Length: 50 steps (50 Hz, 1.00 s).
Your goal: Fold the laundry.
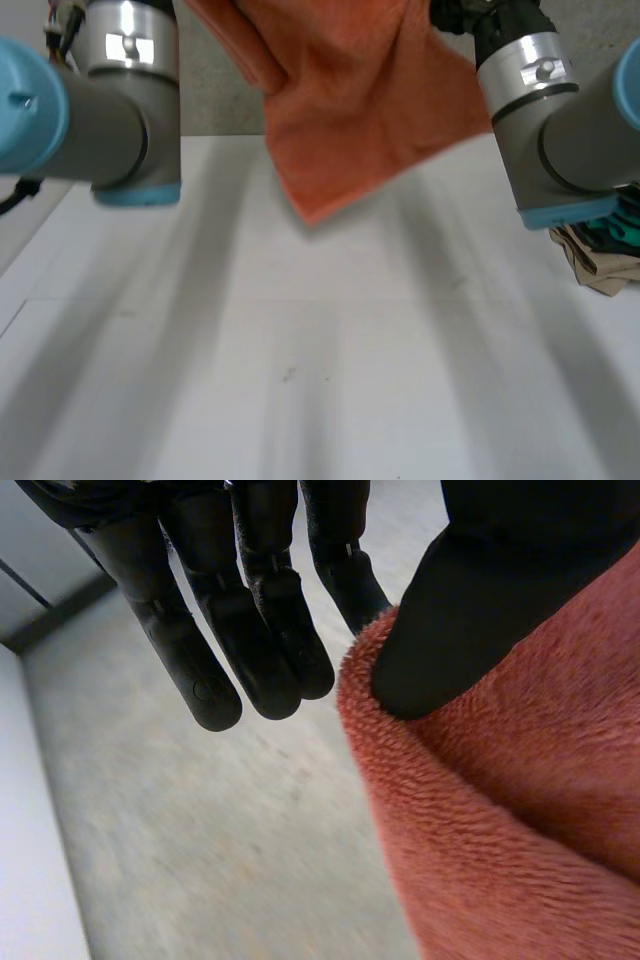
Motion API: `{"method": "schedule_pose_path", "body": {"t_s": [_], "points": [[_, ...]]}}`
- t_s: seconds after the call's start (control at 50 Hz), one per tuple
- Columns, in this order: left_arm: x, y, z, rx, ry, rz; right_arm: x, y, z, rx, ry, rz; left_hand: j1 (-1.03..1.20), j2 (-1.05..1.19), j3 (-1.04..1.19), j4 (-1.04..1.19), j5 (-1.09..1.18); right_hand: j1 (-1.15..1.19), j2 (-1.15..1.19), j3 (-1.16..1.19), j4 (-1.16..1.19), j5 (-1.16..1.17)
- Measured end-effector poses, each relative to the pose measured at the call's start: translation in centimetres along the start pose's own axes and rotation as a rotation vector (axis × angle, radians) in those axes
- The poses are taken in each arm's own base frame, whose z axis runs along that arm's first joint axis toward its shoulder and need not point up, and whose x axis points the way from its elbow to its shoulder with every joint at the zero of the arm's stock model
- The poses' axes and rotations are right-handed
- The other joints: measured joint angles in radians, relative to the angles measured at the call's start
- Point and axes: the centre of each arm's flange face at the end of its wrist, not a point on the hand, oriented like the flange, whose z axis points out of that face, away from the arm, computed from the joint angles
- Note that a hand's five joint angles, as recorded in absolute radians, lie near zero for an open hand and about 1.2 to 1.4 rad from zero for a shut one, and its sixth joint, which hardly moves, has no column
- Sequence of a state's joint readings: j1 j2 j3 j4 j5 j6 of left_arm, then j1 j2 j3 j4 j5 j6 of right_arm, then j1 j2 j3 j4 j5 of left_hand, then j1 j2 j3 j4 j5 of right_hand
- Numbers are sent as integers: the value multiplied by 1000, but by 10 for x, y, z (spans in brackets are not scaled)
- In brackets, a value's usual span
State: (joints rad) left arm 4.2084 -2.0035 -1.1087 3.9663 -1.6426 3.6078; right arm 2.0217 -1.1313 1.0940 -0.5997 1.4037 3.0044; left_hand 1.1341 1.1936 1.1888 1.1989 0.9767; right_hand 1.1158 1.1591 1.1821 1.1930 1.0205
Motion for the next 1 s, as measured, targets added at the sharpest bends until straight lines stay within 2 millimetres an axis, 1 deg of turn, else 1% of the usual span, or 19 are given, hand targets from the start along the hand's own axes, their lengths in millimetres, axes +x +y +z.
{"method": "schedule_pose_path", "body": {"t_s": [0.08,0.12,0.14,0.16,0.18,0.24,0.3,0.32,0.34,0.38,0.42,0.44,0.48,0.58,0.66,0.72,0.8,0.9,1.0], "points": [[6,13,-47,-152,91,-2,-6,8,-20,-95,-81,72,0,0,0,0,2,0,9,0,1,0],[13,23,-83,-259,154,-2,-8,23,-42,-221,-114,111,0,1,0,0,2,0,9,0,1,0],[15,25,-93,-286,170,-2,-8,26,-48,-255,-120,120,0,2,0,0,3,0,9,0,1,0],[15,25,-93,-286,170,-2,-8,26,-48,-255,-120,120,0,2,0,0,3,0,9,0,1,0],[21,33,-132,-391,231,0,-11,42,-72,-392,-139,151,0,2,1,0,3,0,9,0,1,0],[26,39,-177,-513,296,5,-18,63,-108,-583,-173,188,0,2,2,0,2,0,9,3,2,0],[27,40,-214,-623,346,13,-29,78,-144,-758,-229,215,0,2,2,0,2,-4,3,-4,-6,-8],[27,40,-220,-641,353,14,-31,81,-150,-785,-241,217,0,2,2,0,2,-10,-16,-26,-30,-25],[26,37,-234,-695,373,15,-38,86,-169,-869,-289,218,-3,-6,-4,-9,-1,-194,-238,-253,-262,-246],[24,33,-243,-738,386,14,-43,88,-184,-929,-336,204,-192,-226,-222,-211,-172,-487,-529,-543,-553,-563],[22,27,-245,-764,391,7,-44,88,-192,-964,-369,179,-508,-501,-492,-488,-448,-766,-789,-825,-838,-823],[20,23,-243,-771,390,1,-44,87,-194,-973,-376,167,-557,-544,-513,-530,-491,-821,-850,-871,-884,-882],[17,14,-233,-769,383,-15,-40,84,-194,-985,-368,134,-911,-906,-886,-907,-855,-894,-947,-969,-976,-973],[7,-4,-199,-705,356,-56,-23,73,-183,-973,-254,103,-942,-989,-983,-998,-929,-895,-955,-979,-990,-975],[0,-2,-169,-638,352,-65,-8,60,-177,-959,-136,124,-942,-991,-983,-998,-929,-895,-955,-979,-990,-975],[-4,9,-153,-607,370,-58,0,53,-176,-959,-73,150,-942,-991,-983,-998,-929,-895,-955,-979,-990,-975],[-4,46,-139,-603,439,-30,7,48,-183,-1002,-9,201,-933,-984,-978,-992,-926,-895,-955,-979,-990,-975],[1,95,-141,-651,543,29,5,49,-195,-1087,-9,229,-778,-852,-847,-855,-805,-895,-955,-979,-990,-975],[5,129,-151,-703,615,104,1,55,-206,-1162,-37,227,-609,-682,-678,-684,-636,-895,-955,-979,-990,-975]]}}
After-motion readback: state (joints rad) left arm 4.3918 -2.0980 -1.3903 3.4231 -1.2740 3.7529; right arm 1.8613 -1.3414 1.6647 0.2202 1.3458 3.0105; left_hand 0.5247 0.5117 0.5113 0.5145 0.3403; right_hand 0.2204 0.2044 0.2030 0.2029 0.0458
